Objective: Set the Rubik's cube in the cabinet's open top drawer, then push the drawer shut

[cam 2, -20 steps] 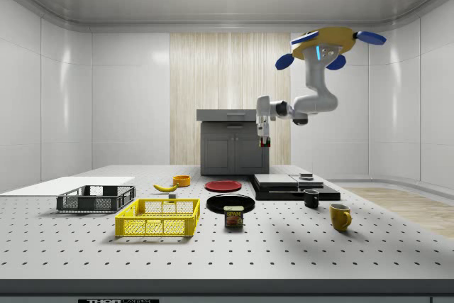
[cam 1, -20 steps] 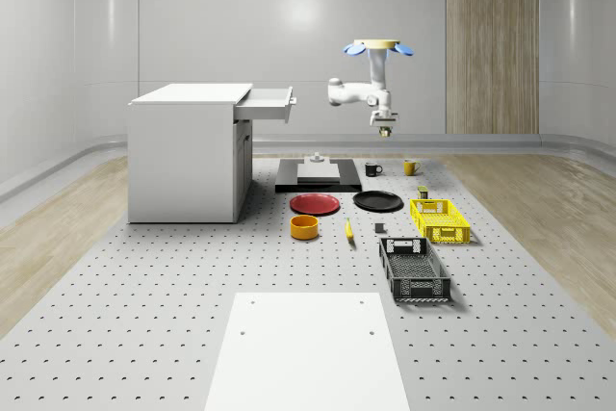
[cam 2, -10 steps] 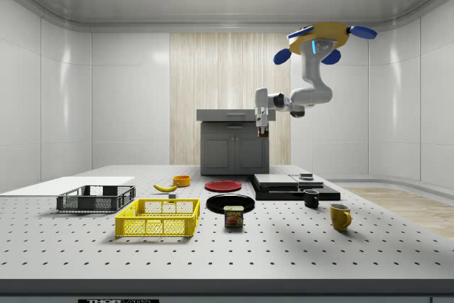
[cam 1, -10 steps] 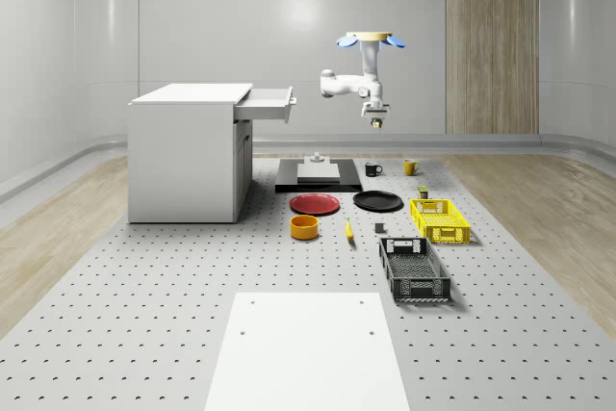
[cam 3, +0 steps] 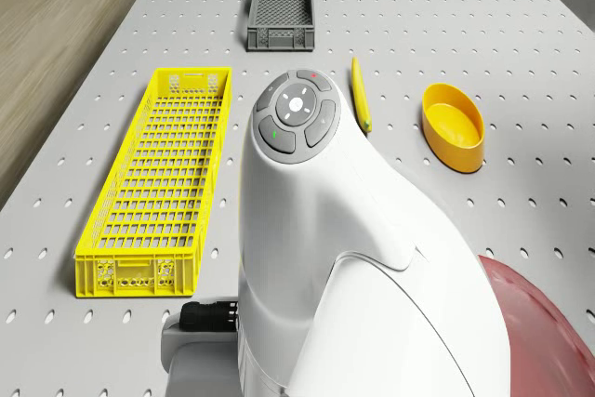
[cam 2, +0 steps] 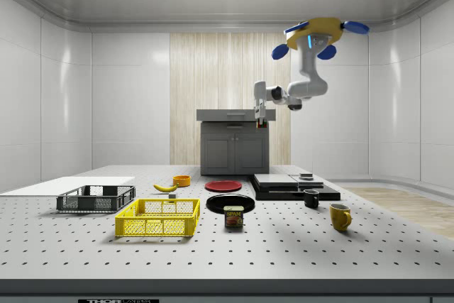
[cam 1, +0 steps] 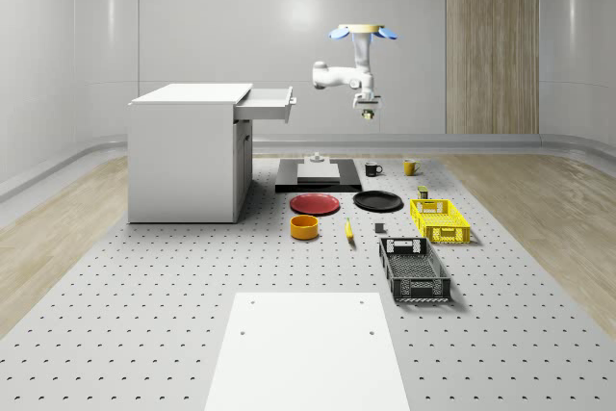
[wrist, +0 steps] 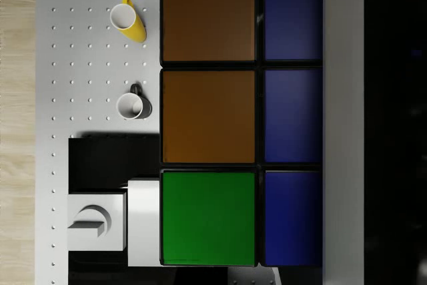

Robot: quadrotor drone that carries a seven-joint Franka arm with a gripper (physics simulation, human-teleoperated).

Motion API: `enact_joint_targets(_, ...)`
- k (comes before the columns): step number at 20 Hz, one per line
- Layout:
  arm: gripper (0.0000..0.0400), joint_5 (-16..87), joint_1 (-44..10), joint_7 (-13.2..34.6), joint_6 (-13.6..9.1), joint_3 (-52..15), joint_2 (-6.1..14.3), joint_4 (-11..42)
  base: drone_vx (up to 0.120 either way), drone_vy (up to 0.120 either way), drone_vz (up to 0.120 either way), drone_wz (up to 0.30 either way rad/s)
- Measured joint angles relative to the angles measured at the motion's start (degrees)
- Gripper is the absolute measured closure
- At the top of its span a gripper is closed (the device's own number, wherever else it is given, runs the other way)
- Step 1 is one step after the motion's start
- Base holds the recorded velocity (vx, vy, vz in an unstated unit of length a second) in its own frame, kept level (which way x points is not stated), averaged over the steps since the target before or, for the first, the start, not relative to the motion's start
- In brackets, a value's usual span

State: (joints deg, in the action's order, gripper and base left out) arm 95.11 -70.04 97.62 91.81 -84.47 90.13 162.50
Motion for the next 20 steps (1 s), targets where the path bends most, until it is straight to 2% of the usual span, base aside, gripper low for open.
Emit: enact_joint_targets(20, 0.0075, -0.4, -0.1, 0.1, 0.9, -0.1, 0.9, 0.0, 0.000, -0.120, 0.120, 0.000)
